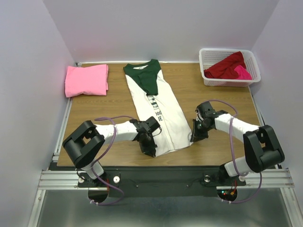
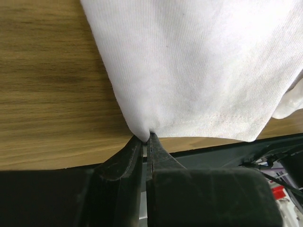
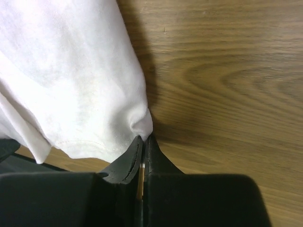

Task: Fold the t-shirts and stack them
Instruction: Fold the tshirt

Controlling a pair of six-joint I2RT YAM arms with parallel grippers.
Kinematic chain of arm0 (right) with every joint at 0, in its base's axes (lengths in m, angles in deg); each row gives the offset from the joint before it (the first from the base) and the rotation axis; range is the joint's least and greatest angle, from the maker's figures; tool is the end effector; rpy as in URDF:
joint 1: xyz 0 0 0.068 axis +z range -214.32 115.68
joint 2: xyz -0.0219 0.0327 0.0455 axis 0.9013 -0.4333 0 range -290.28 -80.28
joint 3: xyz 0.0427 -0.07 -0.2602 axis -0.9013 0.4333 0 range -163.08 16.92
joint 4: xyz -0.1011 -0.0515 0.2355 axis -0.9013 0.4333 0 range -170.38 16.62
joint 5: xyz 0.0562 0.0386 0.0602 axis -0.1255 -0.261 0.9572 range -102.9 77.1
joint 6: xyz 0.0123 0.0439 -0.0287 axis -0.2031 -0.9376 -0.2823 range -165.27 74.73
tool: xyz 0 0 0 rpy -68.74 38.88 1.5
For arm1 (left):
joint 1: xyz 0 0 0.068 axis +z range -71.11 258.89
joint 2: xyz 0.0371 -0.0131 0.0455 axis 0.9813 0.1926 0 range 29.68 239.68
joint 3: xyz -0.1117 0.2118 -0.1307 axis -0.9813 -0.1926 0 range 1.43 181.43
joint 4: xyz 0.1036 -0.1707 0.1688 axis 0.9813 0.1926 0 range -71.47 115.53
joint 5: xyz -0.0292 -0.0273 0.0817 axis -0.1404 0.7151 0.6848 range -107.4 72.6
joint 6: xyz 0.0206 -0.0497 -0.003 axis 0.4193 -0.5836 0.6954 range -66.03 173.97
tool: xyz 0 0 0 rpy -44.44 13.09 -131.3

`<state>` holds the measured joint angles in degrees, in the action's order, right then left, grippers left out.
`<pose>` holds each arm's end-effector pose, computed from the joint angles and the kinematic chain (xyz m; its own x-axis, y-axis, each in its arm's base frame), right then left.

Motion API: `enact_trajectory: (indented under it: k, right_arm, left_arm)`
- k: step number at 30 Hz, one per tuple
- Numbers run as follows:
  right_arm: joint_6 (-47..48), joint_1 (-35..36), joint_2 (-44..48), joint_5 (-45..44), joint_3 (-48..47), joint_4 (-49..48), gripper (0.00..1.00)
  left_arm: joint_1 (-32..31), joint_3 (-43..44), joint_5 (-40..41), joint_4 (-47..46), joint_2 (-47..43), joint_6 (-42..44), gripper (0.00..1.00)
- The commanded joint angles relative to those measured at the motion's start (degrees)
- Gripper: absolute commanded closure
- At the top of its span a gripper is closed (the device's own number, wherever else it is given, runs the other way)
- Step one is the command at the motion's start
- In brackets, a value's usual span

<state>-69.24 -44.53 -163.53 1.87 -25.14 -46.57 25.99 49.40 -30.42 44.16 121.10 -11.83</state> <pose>0.2236 0.0901 0.1548 -0.9887 0.0616 -0.1367 0.0132 0.9438 0.3302 0.1652 -0.2318 0.1509 -0.9840 -0.1721 0.0456 -0.1755 0.8941 -0.4120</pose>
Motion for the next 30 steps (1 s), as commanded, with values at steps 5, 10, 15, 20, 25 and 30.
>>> enact_trajectory:
  k: [5,10,15,20,25,30]
  right_arm:
    - [-0.64,-0.19,5.98,0.53,-0.65,8.72,0.99]
    - [-0.55,-0.19,8.71,0.27,-2.66,13.83,0.99]
    - [-0.38,-0.19,6.17,-2.45,-12.06,14.71,0.99]
    - [1.46,-0.19,-4.09,-4.66,-26.36,14.89,0.99]
    - [3.13,-0.19,-15.53,-5.36,-40.15,14.71,0.99]
    - [4.63,-0.28,-25.2,-4.04,-52.4,14.89,0.99]
  left_arm:
    - [-0.44,-2.0,-2.27,6.62,-6.77,6.21,1.0]
    - [-0.53,-3.66,-5.88,8.47,-12.3,6.12,1.0]
    - [3.23,-1.04,-2.9,10.31,-14.69,7.43,1.0]
    - [15.17,3.7,2.02,10.5,-14.08,14.81,1.0]
    - [20.37,15.46,4.57,10.85,-4.7,23.16,1.0]
    - [24.77,23.92,7.74,11.29,3.41,28.44,1.0]
